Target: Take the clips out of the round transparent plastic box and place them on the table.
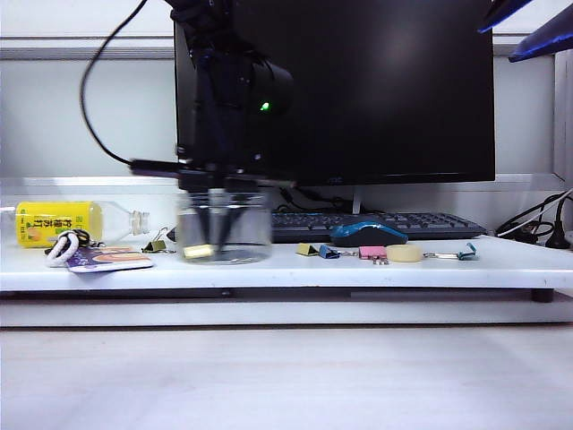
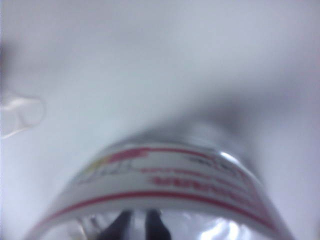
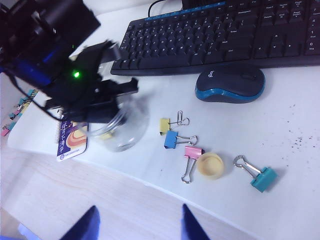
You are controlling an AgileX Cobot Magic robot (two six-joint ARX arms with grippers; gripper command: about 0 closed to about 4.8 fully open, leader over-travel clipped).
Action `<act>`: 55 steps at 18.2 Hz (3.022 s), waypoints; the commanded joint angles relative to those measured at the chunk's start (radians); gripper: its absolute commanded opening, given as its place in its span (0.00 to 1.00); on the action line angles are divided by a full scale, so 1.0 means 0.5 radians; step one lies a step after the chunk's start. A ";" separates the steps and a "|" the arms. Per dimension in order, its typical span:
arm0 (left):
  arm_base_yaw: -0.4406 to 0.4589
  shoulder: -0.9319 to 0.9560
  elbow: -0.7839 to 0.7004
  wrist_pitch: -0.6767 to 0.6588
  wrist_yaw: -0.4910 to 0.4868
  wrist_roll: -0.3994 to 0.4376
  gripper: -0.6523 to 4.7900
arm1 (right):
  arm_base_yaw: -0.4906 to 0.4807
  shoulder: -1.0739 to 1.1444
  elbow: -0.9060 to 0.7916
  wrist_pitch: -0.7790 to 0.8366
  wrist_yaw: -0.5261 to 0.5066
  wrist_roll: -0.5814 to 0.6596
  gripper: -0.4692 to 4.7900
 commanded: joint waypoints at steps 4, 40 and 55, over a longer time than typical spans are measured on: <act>-0.021 -0.006 0.002 -0.015 0.035 0.130 0.21 | 0.000 0.007 0.008 0.034 -0.004 -0.007 0.49; -0.039 -0.394 0.239 -0.351 0.117 1.953 0.23 | 0.000 0.031 -0.028 0.071 -0.259 -0.001 0.49; -0.023 -0.475 -0.177 -0.163 0.095 2.293 0.29 | 0.001 0.031 -0.030 0.079 -0.543 0.062 0.49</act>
